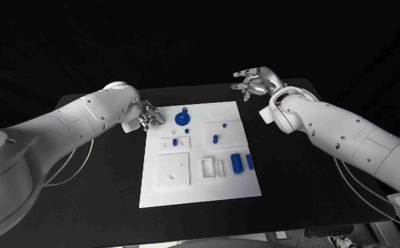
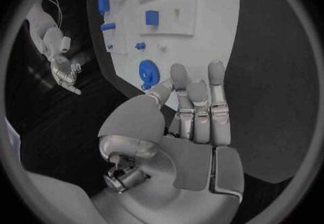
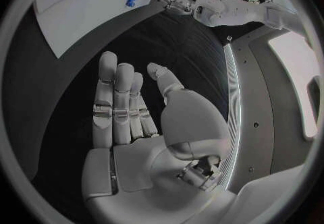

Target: Assemble the parts on the task board

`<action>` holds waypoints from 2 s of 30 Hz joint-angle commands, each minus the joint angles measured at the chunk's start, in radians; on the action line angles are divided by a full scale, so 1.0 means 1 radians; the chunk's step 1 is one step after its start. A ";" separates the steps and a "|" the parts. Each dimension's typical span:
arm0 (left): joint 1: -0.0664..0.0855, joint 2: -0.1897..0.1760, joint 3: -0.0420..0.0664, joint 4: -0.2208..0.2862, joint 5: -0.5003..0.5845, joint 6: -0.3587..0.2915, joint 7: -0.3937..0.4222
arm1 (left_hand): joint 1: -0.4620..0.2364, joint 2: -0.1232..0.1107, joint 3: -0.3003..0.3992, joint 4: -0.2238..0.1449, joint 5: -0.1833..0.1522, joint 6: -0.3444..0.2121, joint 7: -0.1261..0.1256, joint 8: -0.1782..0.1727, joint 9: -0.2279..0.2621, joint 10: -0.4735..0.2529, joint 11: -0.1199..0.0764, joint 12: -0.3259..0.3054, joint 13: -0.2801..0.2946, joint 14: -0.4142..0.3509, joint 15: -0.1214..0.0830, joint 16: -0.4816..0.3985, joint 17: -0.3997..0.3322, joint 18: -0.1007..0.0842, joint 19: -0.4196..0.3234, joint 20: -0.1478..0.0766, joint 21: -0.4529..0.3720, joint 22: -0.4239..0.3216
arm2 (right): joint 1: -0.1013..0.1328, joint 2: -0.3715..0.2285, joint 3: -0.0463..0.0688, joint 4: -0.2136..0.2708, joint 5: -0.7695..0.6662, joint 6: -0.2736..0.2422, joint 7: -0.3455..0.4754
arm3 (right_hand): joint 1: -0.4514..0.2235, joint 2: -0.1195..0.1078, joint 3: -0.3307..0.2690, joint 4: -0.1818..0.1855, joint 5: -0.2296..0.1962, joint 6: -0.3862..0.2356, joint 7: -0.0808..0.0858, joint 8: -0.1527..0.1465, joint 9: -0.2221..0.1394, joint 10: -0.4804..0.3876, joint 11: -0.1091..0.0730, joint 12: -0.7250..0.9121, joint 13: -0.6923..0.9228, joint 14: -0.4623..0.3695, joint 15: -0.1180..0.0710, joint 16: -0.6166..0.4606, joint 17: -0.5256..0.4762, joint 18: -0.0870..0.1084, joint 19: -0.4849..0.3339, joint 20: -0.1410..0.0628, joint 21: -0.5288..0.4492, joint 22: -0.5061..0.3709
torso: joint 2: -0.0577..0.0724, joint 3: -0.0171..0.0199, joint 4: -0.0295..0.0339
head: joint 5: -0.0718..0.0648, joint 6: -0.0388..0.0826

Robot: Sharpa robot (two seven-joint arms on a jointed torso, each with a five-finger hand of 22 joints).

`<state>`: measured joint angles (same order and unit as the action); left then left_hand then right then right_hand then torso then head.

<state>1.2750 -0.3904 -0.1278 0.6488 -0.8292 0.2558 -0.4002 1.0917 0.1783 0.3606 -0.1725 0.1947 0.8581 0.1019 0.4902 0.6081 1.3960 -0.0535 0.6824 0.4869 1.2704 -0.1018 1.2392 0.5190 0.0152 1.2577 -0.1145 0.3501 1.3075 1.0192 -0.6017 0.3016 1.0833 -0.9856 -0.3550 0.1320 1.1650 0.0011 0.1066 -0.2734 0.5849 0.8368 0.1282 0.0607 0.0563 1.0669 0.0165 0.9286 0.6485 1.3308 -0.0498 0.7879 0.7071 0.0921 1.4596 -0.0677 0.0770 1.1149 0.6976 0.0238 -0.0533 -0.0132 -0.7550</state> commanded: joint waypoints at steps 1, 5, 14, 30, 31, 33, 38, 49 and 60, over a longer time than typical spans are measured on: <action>0.009 -0.016 0.001 0.028 0.029 -0.004 0.000 | -0.021 0.003 0.009 -0.004 0.016 0.106 -0.085 -0.018 0.025 0.011 -0.001 -0.008 0.000 0.012 -0.002 0.000 0.004 0.005 0.003 -0.005 0.006 0.020 | 0.000 -0.002 0.001 0.000 -0.006 0.004 0.002 | 0.002 -0.008 0.005 0.000 0.007 0.001 0.005 -0.006 -0.001 0.000 -0.001 -0.002 -0.001 0.000 -0.001 -0.007 0.000 0.004 -0.004 -0.001 0.004 0.001 | 0.000 0.0008 0.0012 | 0.002 -0.001; 0.017 -0.038 0.001 0.058 0.038 0.002 -0.005 | -0.049 0.007 0.020 -0.009 0.044 0.132 -0.091 -0.042 0.055 0.020 -0.003 -0.012 0.000 0.017 -0.003 -0.001 0.009 0.005 0.005 -0.006 0.007 0.020 | 0.000 -0.003 0.001 -0.001 -0.006 0.004 0.002 | 0.004 -0.008 0.007 -0.001 0.007 0.001 0.006 -0.006 -0.001 0.000 -0.001 -0.003 -0.002 0.001 -0.001 -0.007 0.000 0.005 -0.005 -0.001 0.005 0.002 | -0.001 0.0007 0.0005 | 0.004 -0.001; 0.033 -0.101 0.000 0.155 0.052 0.021 -0.029 | -0.110 0.021 0.035 -0.028 0.061 0.223 -0.101 -0.168 0.154 0.029 -0.011 -0.021 0.006 0.023 -0.004 -0.006 0.027 0.003 0.005 -0.007 0.011 0.020 | 0.000 -0.004 0.001 -0.004 -0.006 0.006 0.001 | 0.004 -0.008 0.007 -0.001 0.007 0.001 0.006 -0.006 -0.001 0.000 -0.001 -0.003 -0.002 0.001 -0.001 -0.007 0.000 0.005 -0.005 -0.001 0.005 0.002 | -0.004 0.0009 0.0053 | 0.005 -0.003; 0.045 -0.206 -0.016 0.378 0.036 -0.025 -0.078 | -0.146 0.024 0.045 -0.054 0.102 0.338 -0.111 -0.347 0.274 0.048 -0.013 -0.022 0.015 0.036 -0.007 -0.007 0.045 0.004 0.009 -0.008 0.024 0.021 | 0.000 -0.001 0.001 -0.014 -0.006 0.013 0.002 | 0.006 -0.008 0.013 -0.003 0.007 0.002 0.006 -0.006 -0.001 0.000 -0.001 -0.004 -0.002 0.000 -0.001 -0.007 0.000 0.005 -0.005 -0.002 0.005 0.004 | -0.011 0.0020 0.0139 | 0.009 -0.012; 0.045 -0.209 -0.019 0.388 0.034 -0.031 -0.082 | -0.147 0.023 0.045 -0.055 0.105 0.339 -0.111 -0.348 0.275 0.049 -0.013 -0.022 0.015 0.037 -0.007 -0.007 0.045 0.005 0.010 -0.008 0.025 0.021 | 0.000 -0.001 0.001 -0.014 -0.006 0.013 0.002 | 0.006 -0.008 0.013 -0.003 0.007 0.002 0.006 -0.006 -0.001 0.000 -0.001 -0.004 -0.002 0.000 -0.001 -0.007 0.000 0.005 -0.005 -0.002 0.005 0.004 | -0.011 0.0021 0.0141 | 0.010 -0.012; 0.045 -0.218 -0.028 0.412 0.027 -0.049 -0.092 | -0.153 0.020 0.048 -0.060 0.120 0.350 -0.112 -0.354 0.275 0.057 -0.013 -0.024 0.015 0.041 -0.005 -0.007 0.047 0.006 0.010 -0.005 0.028 0.021 | 0.000 -0.001 0.001 -0.015 -0.006 0.013 0.002 | 0.006 -0.008 0.013 -0.003 0.007 0.002 0.006 -0.006 -0.001 0.000 -0.001 -0.004 -0.002 0.000 -0.001 -0.007 0.000 0.005 -0.005 -0.002 0.005 0.004 | -0.010 0.0032 0.0141 | 0.011 -0.013; 0.045 -0.233 -0.050 0.462 0.005 -0.087 -0.113 | -0.173 0.021 0.053 -0.078 0.141 0.389 -0.115 -0.418 0.315 0.079 -0.013 -0.042 0.017 0.055 -0.004 -0.013 0.061 0.016 0.013 0.001 0.039 0.020 | 0.000 -0.001 0.000 -0.016 -0.006 0.014 0.002 | 0.006 -0.008 0.014 -0.003 0.008 0.001 0.006 -0.006 -0.001 0.000 -0.001 -0.004 -0.002 0.000 -0.001 -0.008 0.000 0.005 -0.006 -0.002 0.005 0.004 | -0.010 0.0037 0.0150 | 0.013 -0.015; 0.045 -0.259 -0.089 0.547 -0.032 -0.147 -0.127 | -0.185 0.019 0.055 -0.088 0.150 0.398 -0.117 -0.421 0.317 0.091 -0.015 -0.050 0.024 0.070 -0.005 -0.015 0.086 0.018 0.017 0.002 0.046 0.020 | 0.000 -0.002 0.000 -0.018 -0.006 0.014 0.002 | 0.006 -0.010 0.018 -0.003 0.009 0.000 0.006 -0.006 -0.001 -0.001 -0.001 -0.004 -0.002 0.000 -0.001 -0.008 0.000 0.005 -0.006 -0.002 0.005 0.005 | -0.010 0.0034 0.0135 | 0.019 -0.018; 0.043 -0.253 -0.103 0.570 -0.070 -0.172 -0.130 | -0.190 0.019 0.049 -0.076 0.147 0.409 -0.120 -0.421 0.313 0.102 -0.018 -0.052 0.027 0.082 -0.006 -0.011 0.111 0.020 0.022 0.003 0.050 0.020 | 0.000 0.000 0.000 -0.018 -0.006 0.015 0.003 | 0.005 -0.011 0.024 -0.003 0.011 0.002 0.006 -0.005 -0.001 -0.001 -0.001 -0.004 -0.002 -0.001 -0.001 -0.008 0.000 0.005 -0.006 -0.002 0.005 0.008 | -0.009 0.0034 0.0115 | 0.023 -0.020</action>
<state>1.3177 -0.6470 -0.2312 1.2146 -0.8708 0.1088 -0.5269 0.9070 0.1915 0.4140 -0.2512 0.3422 1.0405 0.1121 0.0686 0.9225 1.4672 -0.0614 0.6357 0.5123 1.3437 -0.1074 1.2265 0.6282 0.0153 1.2741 -0.1126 0.3966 1.3076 1.0190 -0.6030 0.3015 1.0654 -0.9860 -0.3509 0.1306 1.1691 -0.0028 0.1260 -0.2762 0.5927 0.8370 0.1281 0.0607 0.0563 1.0670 0.0165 0.9286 0.6480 1.3307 -0.0498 0.7841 0.7071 0.0920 1.4596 -0.0677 0.0770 1.1216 0.6887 0.0266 -0.0408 0.0089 -0.7742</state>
